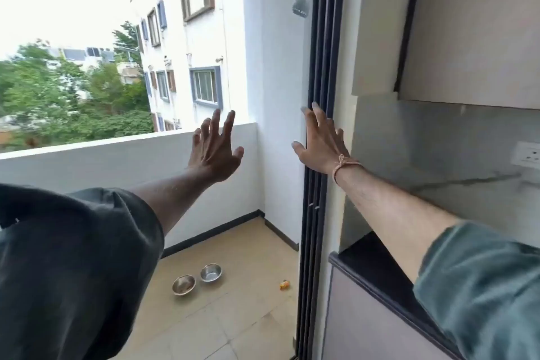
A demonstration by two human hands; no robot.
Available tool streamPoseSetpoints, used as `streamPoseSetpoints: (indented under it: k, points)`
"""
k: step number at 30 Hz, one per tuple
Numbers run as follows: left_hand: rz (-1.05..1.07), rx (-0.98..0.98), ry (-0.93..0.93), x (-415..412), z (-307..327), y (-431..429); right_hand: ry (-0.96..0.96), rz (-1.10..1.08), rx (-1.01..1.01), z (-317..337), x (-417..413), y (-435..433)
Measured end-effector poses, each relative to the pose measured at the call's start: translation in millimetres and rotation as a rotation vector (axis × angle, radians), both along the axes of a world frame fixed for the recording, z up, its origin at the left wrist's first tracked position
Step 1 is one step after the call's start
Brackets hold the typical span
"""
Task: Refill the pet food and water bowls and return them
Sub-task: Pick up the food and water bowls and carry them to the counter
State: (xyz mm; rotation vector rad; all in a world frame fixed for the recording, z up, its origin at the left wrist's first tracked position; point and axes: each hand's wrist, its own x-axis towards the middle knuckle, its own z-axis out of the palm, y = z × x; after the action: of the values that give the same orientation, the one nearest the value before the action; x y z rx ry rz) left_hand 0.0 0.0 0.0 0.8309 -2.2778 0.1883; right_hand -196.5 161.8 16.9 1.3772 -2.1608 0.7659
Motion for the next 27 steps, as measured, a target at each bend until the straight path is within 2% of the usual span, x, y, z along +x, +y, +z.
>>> streamPoseSetpoints:
  k: [10,27]
  points:
    - [0.213,0.083,-0.067,45,-51,-107,-0.019,0.152,0.124,-53,11,-141]
    - [0.425,0.322,-0.157,-13,-149,-301,-0.108,0.326,0.355,-153,-65,-391]
